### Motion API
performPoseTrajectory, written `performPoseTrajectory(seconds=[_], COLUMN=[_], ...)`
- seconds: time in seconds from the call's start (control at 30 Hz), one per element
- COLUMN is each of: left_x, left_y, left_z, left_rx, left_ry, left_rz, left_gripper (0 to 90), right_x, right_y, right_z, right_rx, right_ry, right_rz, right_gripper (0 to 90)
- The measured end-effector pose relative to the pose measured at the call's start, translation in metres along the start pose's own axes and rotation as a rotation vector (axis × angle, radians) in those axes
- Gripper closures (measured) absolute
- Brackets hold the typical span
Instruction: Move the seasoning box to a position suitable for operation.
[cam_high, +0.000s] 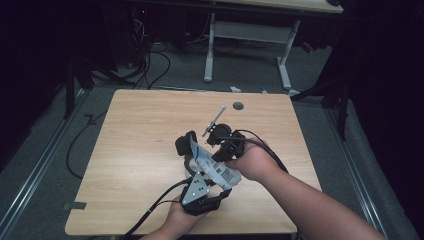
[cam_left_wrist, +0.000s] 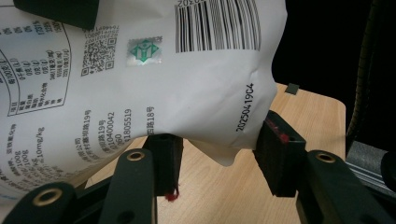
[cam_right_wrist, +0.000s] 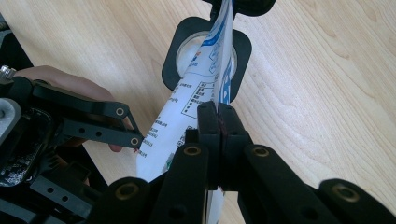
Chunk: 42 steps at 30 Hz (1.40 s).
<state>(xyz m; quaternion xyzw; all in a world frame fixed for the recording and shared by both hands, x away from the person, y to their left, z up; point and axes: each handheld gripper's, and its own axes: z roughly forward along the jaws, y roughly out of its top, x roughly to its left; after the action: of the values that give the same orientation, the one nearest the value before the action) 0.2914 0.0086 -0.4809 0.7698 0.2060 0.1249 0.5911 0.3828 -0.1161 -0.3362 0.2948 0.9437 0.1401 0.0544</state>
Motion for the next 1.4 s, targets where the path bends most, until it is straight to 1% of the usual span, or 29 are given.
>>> performPoseTrajectory(seconds=[0.77,1.0,1.4], left_x=[0.0009,0.0015,0.0020], left_y=[-0.0001,0.0003,0.0011], left_z=[-0.0007,-0.0010,-0.0018], left_rx=[0.003,0.000,-0.004], left_ry=[0.003,0.006,0.005], left_rz=[-0.004,-0.005,-0.010], left_gripper=[55.0,55.0,55.1], right_x=[0.0010,0.0007,0.0013], right_y=[0.0018,0.0033,0.0046], right_z=[0.0019,0.0015,0.0008], right_rx=[0.002,0.002,0.002], right_ry=[0.001,-0.002,-0.004], right_rz=[0.005,-0.008,-0.007], right_gripper=[90.0,90.0,90.0])
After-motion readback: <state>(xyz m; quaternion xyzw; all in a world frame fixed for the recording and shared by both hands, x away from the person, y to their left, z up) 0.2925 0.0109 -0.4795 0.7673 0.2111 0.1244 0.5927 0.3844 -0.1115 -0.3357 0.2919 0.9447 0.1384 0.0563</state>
